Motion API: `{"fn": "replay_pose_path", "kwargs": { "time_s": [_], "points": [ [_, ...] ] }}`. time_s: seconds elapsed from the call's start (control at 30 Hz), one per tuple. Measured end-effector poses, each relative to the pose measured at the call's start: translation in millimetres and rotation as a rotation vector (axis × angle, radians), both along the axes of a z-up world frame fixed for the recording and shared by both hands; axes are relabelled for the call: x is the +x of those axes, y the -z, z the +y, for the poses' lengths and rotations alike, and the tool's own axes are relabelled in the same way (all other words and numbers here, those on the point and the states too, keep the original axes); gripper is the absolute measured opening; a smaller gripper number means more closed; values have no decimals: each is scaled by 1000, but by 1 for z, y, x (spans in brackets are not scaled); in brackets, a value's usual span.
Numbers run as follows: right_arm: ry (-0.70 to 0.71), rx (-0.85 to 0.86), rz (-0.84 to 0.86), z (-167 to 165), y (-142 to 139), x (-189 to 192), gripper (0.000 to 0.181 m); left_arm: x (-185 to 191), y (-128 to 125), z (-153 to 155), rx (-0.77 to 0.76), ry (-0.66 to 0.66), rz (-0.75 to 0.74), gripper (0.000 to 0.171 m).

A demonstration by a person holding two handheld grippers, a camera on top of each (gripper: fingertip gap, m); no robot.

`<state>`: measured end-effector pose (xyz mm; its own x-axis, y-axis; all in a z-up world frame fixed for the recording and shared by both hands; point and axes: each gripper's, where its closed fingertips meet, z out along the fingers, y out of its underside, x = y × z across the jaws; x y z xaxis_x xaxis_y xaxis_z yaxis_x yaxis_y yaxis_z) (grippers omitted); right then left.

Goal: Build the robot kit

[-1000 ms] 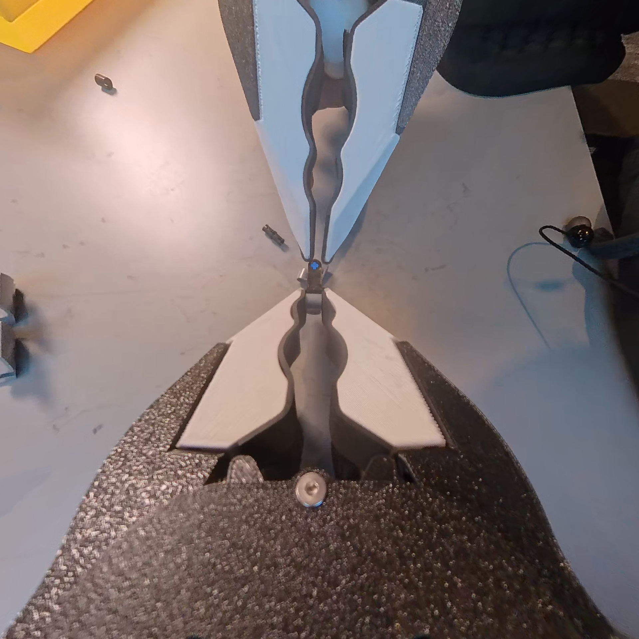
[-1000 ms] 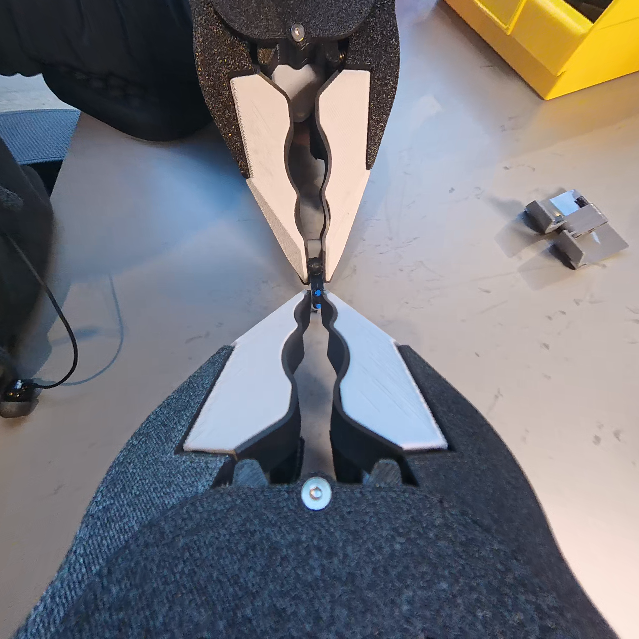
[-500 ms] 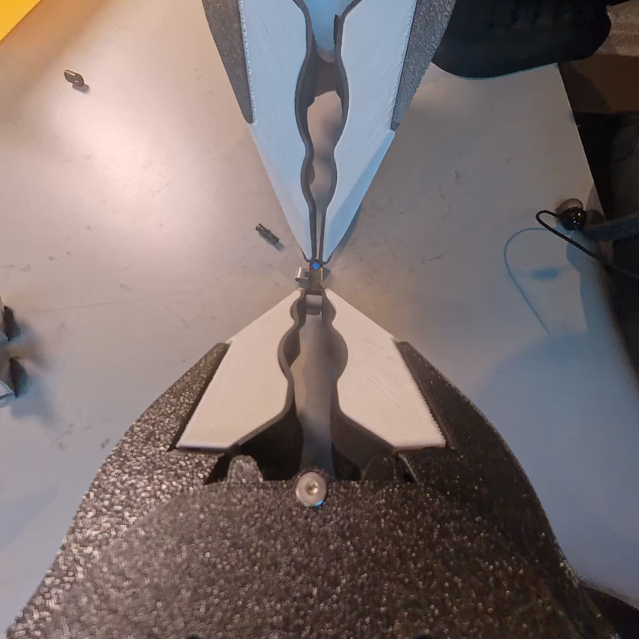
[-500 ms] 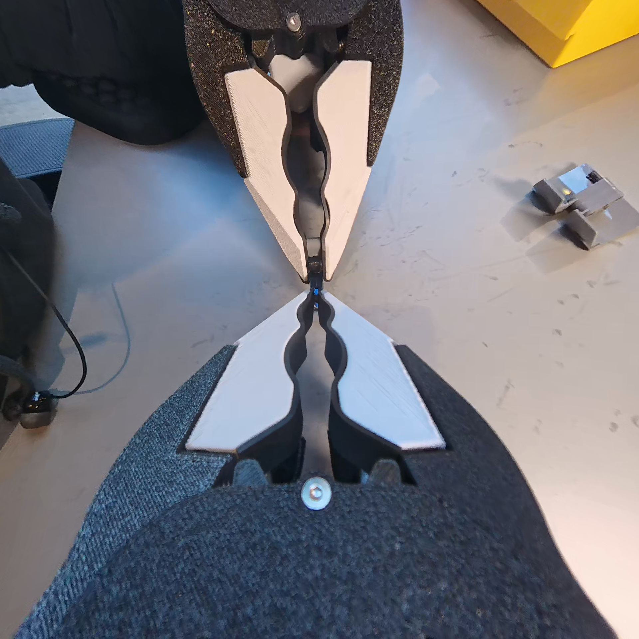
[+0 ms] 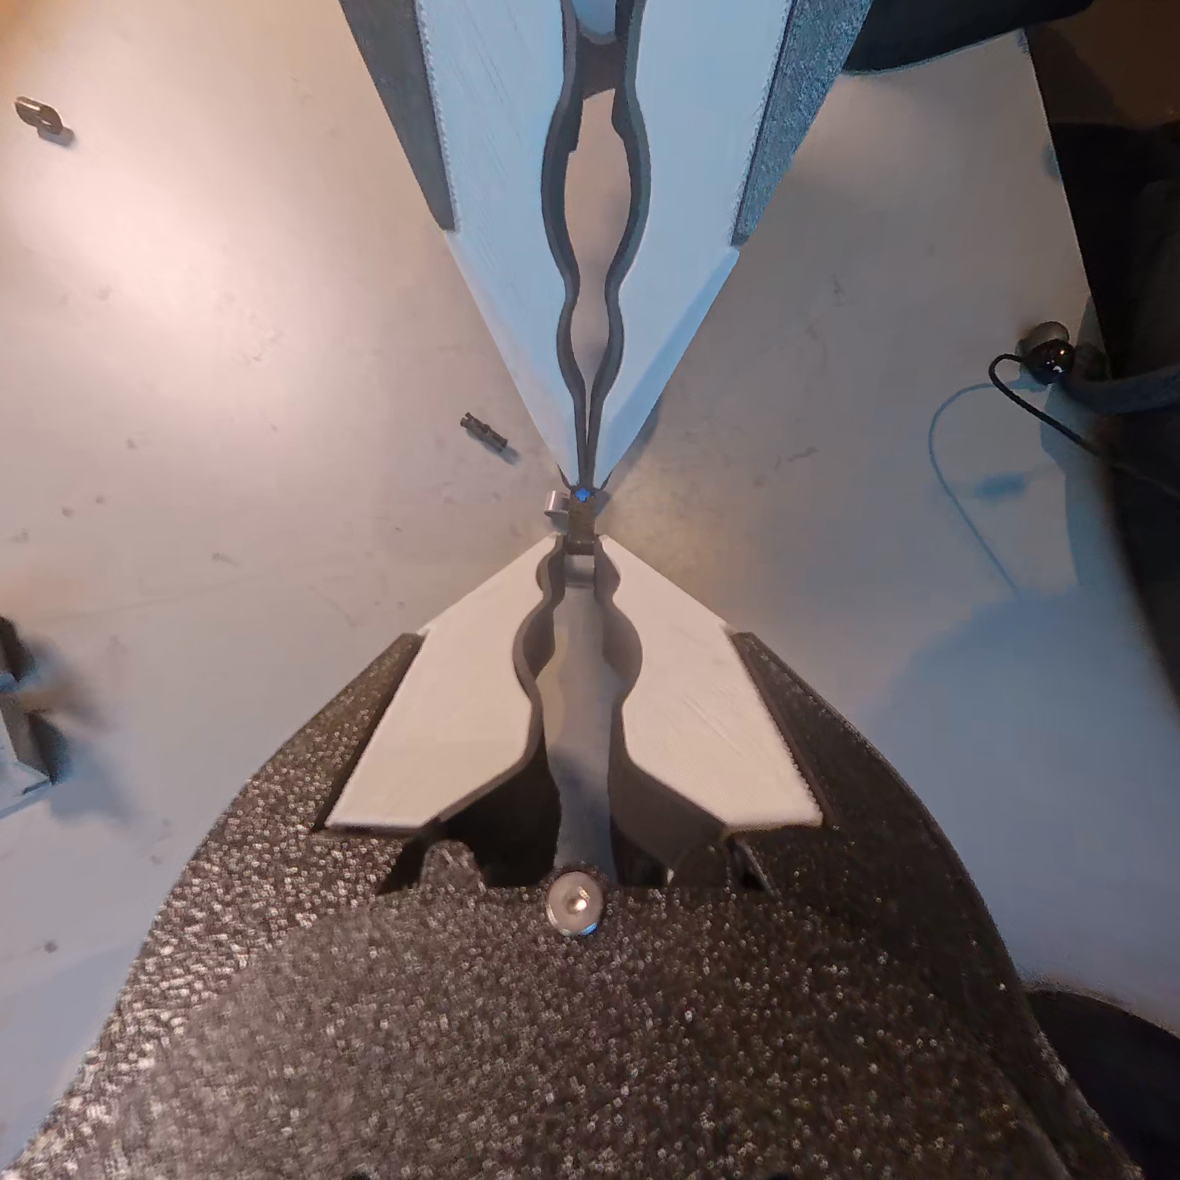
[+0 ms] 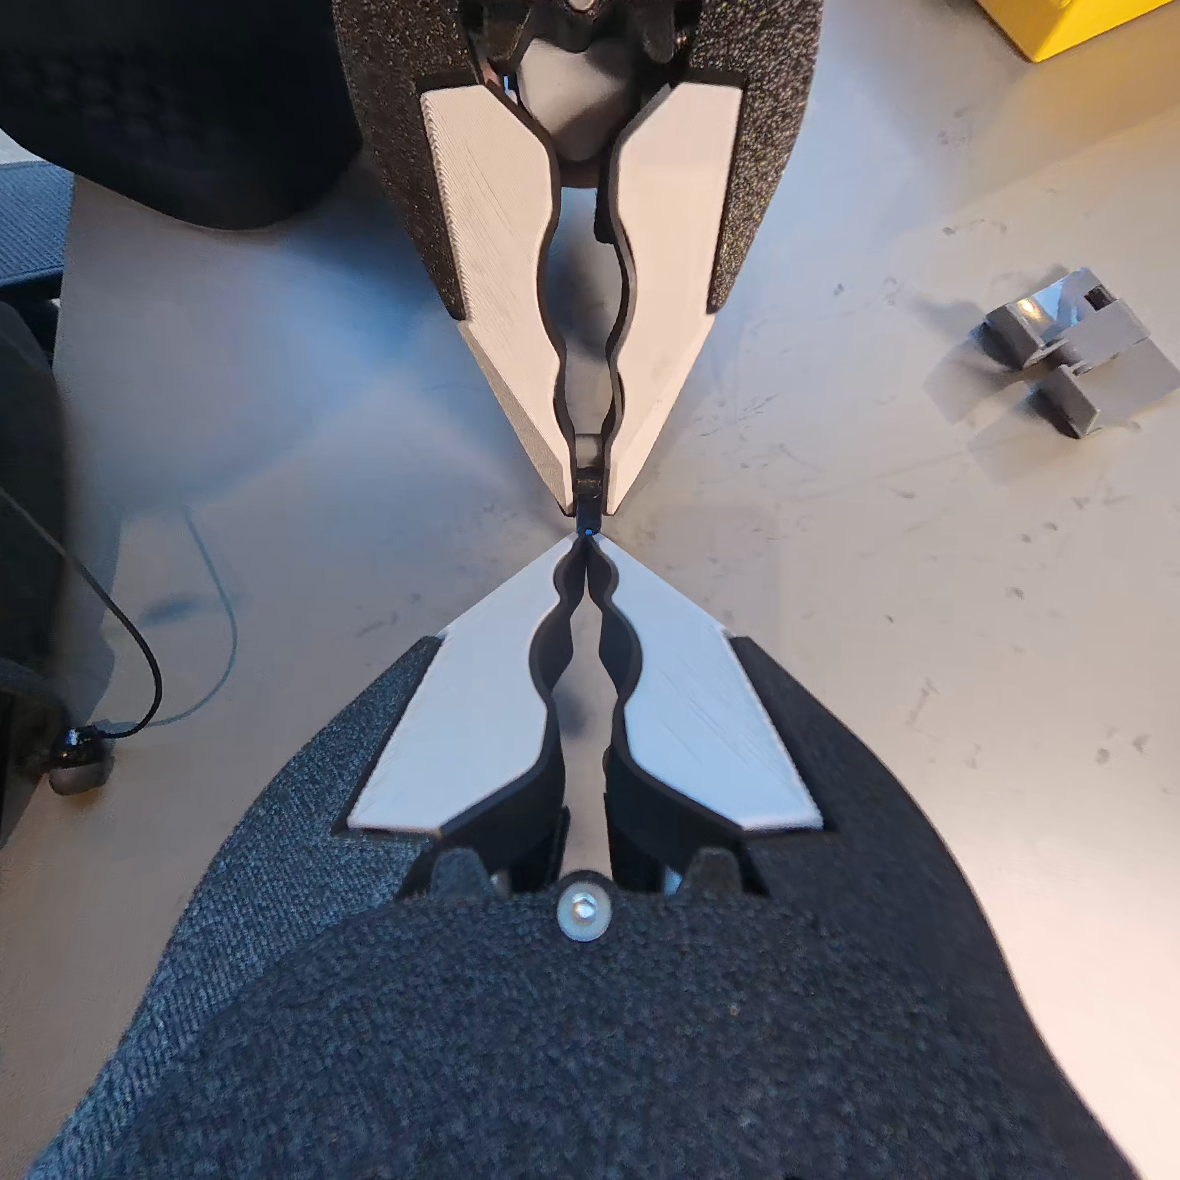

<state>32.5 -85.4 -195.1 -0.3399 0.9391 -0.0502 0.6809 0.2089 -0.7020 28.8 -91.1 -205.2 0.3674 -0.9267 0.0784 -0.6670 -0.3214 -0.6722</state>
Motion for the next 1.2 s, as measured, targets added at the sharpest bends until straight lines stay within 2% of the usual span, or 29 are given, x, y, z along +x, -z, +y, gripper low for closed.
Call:
{"fn": "replay_pose_path", "kwargs": {
  "time_s": [0.17,0.47,0.63,0.73,0.83,0.93,1.07,1.2],
  "points": [
    [3,49,-7,2,6,0,0,2,9,3,-6,43,85,6],
    [15,-6,-3,2,6,3,0,8,8,3,-20,32,-2,8],
    [11,-15,59,3,4,2,0,8,9,3,6,17,-8,7],
    [2,-40,123,5,-7,3,16,4,8,5,46,-15,-13,7],
    [-9,-11,204,12,-20,2,28,-1,-4,9,101,-64,-69,7],
    [-9,54,275,18,-24,1,29,-8,-22,19,177,-140,-132,7],
    [28,83,371,23,-40,-5,16,-10,-52,30,309,-221,-196,7],
    [60,140,462,28,-55,-7,13,-7,-73,31,418,-260,-218,7]
  ]
}}
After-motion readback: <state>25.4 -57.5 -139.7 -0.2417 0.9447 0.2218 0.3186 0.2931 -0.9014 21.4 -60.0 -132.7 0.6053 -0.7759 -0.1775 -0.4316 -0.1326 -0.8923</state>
